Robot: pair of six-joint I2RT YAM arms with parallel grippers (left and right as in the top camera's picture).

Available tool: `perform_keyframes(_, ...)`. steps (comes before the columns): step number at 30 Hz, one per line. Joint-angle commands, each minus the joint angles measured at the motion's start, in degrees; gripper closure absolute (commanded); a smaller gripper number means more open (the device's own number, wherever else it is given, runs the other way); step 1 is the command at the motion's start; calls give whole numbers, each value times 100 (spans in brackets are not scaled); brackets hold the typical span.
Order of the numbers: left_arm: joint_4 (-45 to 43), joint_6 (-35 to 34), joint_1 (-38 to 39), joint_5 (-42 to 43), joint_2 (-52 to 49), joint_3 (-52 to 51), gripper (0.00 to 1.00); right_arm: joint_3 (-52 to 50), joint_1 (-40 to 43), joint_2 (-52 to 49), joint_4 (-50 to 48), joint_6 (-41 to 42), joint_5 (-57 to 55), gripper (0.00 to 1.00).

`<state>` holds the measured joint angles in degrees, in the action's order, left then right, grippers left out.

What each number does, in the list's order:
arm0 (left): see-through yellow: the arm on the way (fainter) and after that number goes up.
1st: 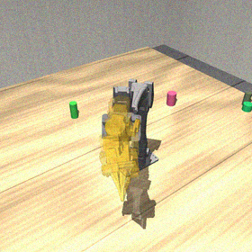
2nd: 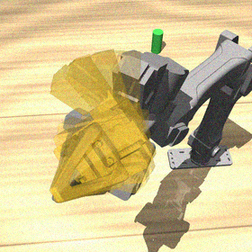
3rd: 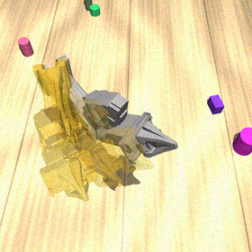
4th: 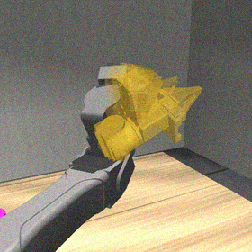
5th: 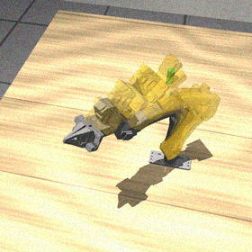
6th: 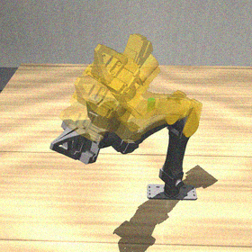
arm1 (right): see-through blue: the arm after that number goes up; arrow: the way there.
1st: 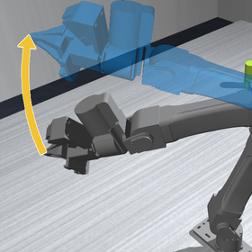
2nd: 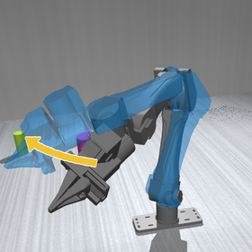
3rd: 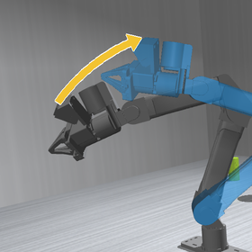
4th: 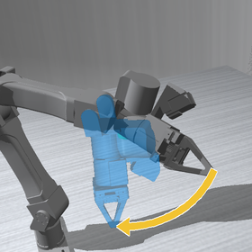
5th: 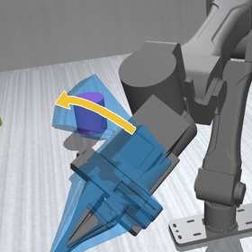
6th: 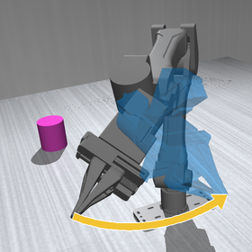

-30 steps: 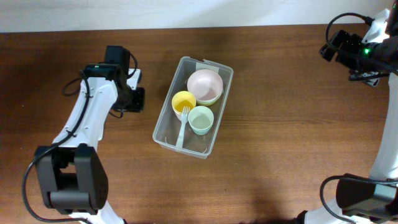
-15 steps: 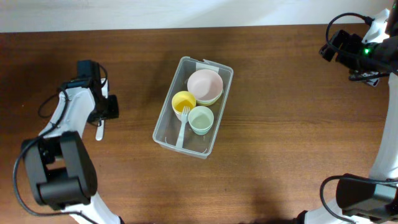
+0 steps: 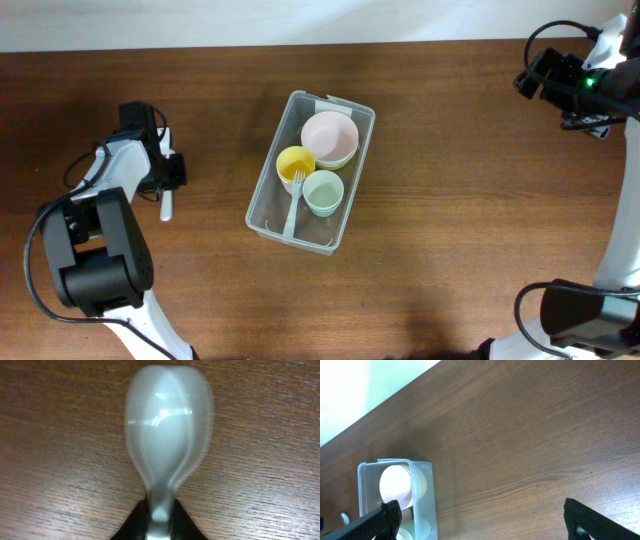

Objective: Pack container
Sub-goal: 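Move the left gripper to the white spoon and grasp it, then carry the spoon into the container and release it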

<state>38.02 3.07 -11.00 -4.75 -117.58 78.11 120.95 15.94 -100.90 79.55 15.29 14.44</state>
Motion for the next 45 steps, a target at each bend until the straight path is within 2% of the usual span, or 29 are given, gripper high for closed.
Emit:
perform_keyframes(1,83,70,-66,-63,-378,-105,95,9,22,-9,2,24,9,1)
perform_keyframes(3,262,68,-66,-63,-302,15,99,9,22,-9,2,24,9,1)
perform_keyframes(10,1172,70,-35,-37,448,726,99,9,22,-9,2,24,9,1)
perform_keyframes(13,1563,256,68,328,970,1051,99,9,22,-9,2,24,9,1)
perform_keyframes(19,1808,1370,704,1467,2070,1130,99,9,22,-9,2,24,9,1)
perform_keyframes(21,1919,1784,1029,1513,2269,1130,99,9,22,-9,2,24,9,1)
perform_keyframes(22,2055,2312,1370,1513,2356,1130,99,9,22,-9,2,22,9,1)
perform_keyframes(26,2463,3641,2094,1513,2328,1086,99,9,22,-9,2,24,9,1)
perform_keyframes(31,3075,4859,2765,1777,2203,1075,99,9,22,-9,2,24,9,1)
perform_keyframes(41,3386,6258,3600,2024,2190,1075,99,9,22,-9,2,24,9,1)
perform_keyframes(43,3407,6371,3670,2031,2190,1073,99,9,22,-9,2,24,9,1)
perform_keyframes(45,3405,6478,3700,2100,2186,1067,95,9,22,-9,2,24,9,1)
